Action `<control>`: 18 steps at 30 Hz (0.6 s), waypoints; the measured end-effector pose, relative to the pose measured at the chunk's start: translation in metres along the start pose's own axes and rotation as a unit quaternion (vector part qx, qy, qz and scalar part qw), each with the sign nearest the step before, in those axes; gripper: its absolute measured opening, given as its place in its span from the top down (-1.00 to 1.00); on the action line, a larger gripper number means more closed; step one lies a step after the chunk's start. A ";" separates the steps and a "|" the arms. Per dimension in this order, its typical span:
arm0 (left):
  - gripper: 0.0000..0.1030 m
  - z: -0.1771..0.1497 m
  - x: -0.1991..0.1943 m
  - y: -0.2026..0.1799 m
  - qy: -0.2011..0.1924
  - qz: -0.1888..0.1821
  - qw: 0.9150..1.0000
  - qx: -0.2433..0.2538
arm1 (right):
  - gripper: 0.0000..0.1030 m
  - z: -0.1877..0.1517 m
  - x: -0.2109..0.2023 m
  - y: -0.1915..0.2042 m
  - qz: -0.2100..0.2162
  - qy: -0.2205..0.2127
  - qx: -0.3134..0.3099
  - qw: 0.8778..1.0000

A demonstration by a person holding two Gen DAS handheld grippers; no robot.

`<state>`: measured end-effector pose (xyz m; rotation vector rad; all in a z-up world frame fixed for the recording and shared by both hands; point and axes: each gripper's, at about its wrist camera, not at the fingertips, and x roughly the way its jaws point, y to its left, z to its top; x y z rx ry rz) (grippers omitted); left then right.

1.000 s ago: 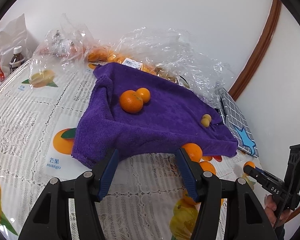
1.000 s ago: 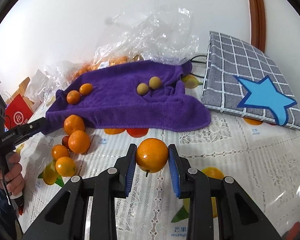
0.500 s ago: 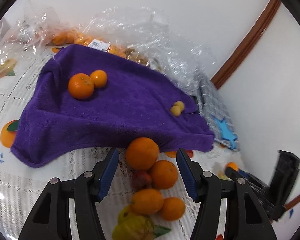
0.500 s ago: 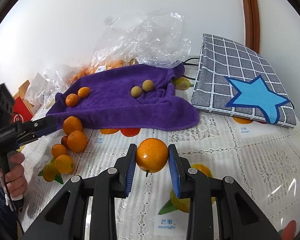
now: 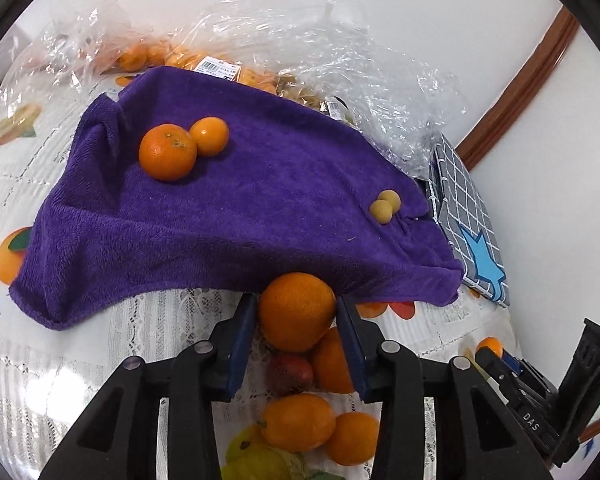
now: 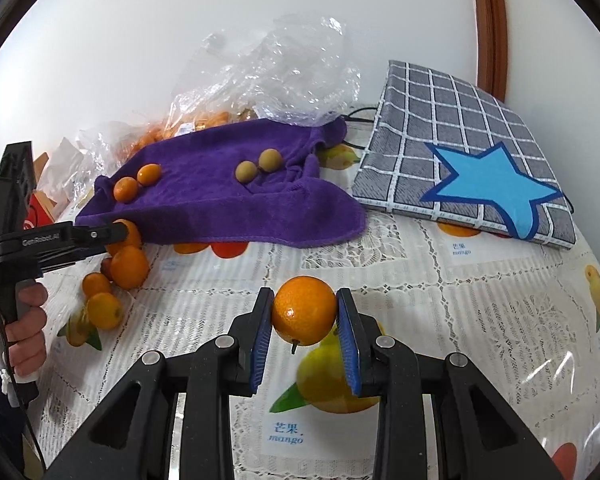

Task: Organize fruits
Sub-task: 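Lift both held oranges and carry them over the purple towel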

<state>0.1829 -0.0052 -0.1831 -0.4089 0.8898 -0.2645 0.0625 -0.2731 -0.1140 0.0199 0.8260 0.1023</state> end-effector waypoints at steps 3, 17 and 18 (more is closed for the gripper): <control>0.25 0.001 -0.006 0.002 -0.005 -0.001 1.000 -0.005 | 0.39 0.002 -0.001 0.000 0.001 -0.003 0.002 1.000; 0.25 0.001 -0.058 0.015 -0.056 0.015 0.998 -0.012 | 0.39 0.012 -0.019 0.023 -0.002 -0.026 -0.021 0.999; 0.25 0.001 -0.060 0.016 -0.058 0.014 0.998 -0.015 | 0.39 0.012 -0.021 0.024 -0.002 -0.027 -0.022 0.999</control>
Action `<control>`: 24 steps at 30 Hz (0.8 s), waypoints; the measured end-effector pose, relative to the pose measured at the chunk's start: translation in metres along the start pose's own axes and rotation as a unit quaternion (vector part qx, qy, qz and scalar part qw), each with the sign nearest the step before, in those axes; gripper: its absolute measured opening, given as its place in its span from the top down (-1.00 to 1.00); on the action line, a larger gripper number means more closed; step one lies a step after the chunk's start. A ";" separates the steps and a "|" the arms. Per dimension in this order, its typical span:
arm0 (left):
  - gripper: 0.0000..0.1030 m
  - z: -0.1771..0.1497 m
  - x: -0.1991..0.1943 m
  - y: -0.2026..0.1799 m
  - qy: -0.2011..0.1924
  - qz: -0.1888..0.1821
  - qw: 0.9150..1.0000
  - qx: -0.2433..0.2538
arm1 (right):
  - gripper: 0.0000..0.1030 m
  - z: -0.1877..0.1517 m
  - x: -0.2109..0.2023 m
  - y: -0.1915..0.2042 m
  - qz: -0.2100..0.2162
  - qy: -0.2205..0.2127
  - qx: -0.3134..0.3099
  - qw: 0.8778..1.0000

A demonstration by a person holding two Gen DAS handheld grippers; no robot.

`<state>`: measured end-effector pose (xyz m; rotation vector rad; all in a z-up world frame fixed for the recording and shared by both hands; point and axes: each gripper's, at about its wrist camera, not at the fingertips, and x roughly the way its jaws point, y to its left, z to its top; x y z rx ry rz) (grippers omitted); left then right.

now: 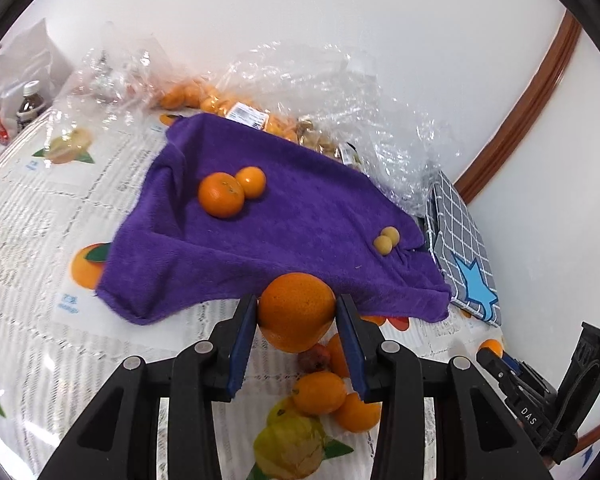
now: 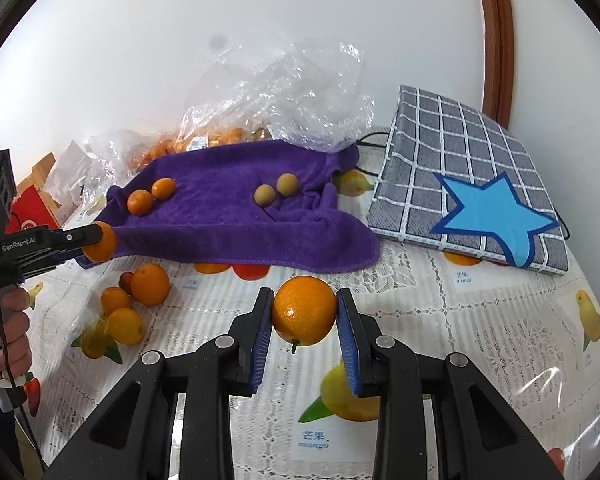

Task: Organize fruits
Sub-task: 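Lift both held oranges and carry them over the purple towel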

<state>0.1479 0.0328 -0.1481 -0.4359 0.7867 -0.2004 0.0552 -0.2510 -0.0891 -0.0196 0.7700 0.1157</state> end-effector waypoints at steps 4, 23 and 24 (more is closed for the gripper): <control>0.25 0.002 -0.012 0.003 -0.005 -0.004 1.000 -0.004 | 0.39 0.002 -0.010 0.007 -0.002 -0.007 -0.010 1.000; 0.25 0.005 -0.031 0.016 -0.024 -0.002 0.999 -0.023 | 0.39 0.015 -0.015 0.019 0.018 -0.020 0.005 1.000; 0.25 0.005 -0.029 0.015 -0.022 -0.002 1.000 -0.022 | 0.39 0.015 -0.013 0.019 0.020 -0.019 0.005 1.000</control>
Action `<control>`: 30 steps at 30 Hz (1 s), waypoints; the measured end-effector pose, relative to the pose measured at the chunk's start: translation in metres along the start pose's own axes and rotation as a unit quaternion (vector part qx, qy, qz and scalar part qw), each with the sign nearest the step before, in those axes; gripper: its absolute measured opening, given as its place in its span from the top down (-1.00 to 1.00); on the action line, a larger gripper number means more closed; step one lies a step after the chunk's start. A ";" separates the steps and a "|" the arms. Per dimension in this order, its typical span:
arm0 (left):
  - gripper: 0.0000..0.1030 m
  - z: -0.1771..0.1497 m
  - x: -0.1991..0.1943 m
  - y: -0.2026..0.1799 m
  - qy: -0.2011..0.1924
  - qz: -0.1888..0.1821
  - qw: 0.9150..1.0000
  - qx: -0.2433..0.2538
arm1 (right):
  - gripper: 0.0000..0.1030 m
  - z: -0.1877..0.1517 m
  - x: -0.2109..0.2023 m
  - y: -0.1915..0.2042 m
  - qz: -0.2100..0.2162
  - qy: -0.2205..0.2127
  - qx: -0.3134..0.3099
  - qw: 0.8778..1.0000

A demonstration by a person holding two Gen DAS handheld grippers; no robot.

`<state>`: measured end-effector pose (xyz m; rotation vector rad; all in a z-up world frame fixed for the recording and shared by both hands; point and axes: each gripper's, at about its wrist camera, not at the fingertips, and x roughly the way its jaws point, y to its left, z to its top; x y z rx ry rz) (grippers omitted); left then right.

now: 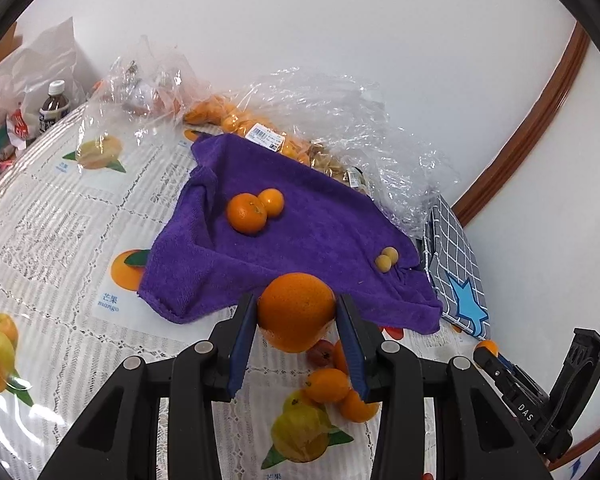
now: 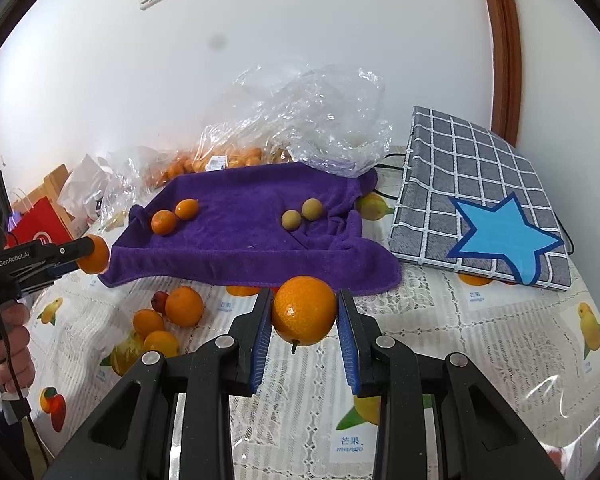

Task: Organize fruits
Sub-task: 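Lift both held oranges and carry them over the purple towel, then lower both oranges onto the towel and open both tools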

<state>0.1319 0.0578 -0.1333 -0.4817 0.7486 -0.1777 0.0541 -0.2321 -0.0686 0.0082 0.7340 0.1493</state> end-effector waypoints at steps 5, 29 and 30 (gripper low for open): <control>0.25 0.002 0.007 -0.003 -0.001 0.003 1.000 0.010 | 0.39 0.001 0.010 0.002 0.003 0.004 -0.001 1.000; 0.25 0.057 0.072 0.003 0.020 0.018 1.000 0.005 | 0.39 0.072 0.099 -0.001 0.003 0.025 -0.016 1.000; 0.25 0.057 0.077 0.002 0.024 0.021 0.999 0.006 | 0.39 0.072 0.103 -0.001 0.003 0.028 -0.018 0.999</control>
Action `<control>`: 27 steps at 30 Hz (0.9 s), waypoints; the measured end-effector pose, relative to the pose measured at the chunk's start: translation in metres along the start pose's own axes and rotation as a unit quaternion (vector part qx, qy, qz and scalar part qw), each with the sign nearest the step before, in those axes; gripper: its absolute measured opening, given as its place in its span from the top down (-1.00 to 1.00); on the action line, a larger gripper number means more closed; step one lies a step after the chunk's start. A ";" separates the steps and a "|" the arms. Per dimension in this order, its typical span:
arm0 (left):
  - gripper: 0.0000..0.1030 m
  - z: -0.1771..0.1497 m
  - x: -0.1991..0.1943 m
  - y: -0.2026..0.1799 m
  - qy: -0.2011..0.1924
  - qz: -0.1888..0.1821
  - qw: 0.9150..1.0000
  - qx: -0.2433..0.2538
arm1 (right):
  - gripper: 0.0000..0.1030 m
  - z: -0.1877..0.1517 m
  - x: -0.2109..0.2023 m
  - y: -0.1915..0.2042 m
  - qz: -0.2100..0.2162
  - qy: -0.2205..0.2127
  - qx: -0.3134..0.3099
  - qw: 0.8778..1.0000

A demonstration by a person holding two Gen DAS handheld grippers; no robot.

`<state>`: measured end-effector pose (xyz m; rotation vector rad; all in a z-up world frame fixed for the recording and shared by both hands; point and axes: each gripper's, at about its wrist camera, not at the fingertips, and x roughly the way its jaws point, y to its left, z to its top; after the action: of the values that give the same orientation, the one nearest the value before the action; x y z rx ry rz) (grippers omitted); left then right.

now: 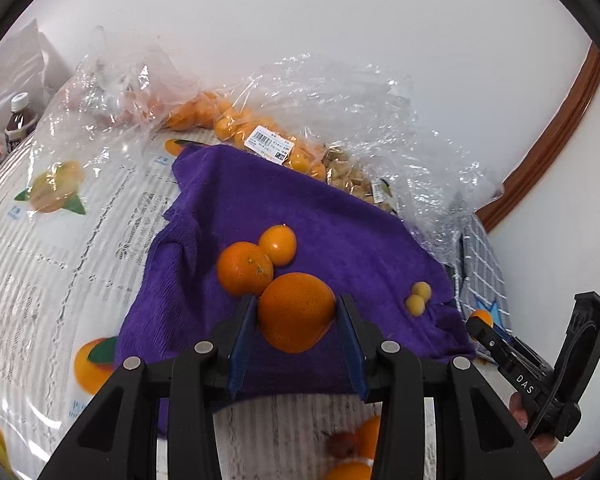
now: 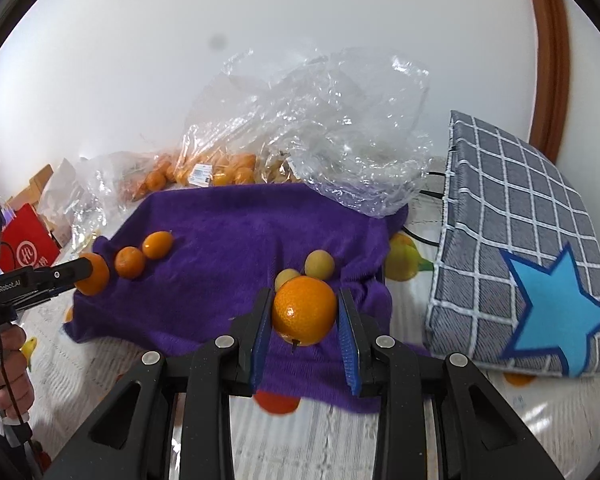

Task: Organize fruits
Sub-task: 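Lower both oranges onto the towel and open both tools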

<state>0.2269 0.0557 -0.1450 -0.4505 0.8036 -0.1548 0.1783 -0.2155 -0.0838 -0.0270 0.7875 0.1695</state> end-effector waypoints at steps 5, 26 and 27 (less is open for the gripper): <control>0.25 -0.002 0.015 0.002 0.013 -0.013 1.000 0.011 | 0.39 -0.005 0.022 -0.002 -0.004 0.013 -0.009 1.000; 0.24 -0.011 0.025 -0.002 0.030 0.030 0.997 0.063 | 0.39 -0.017 0.042 0.007 -0.012 0.027 -0.031 0.999; 0.24 -0.011 0.025 -0.002 0.031 0.031 0.997 0.064 | 0.39 -0.017 0.043 0.006 -0.011 0.028 -0.029 0.999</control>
<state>0.2360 0.0428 -0.1679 -0.3002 0.8628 -0.1626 0.1947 -0.2047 -0.1261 -0.0962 0.8380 0.1723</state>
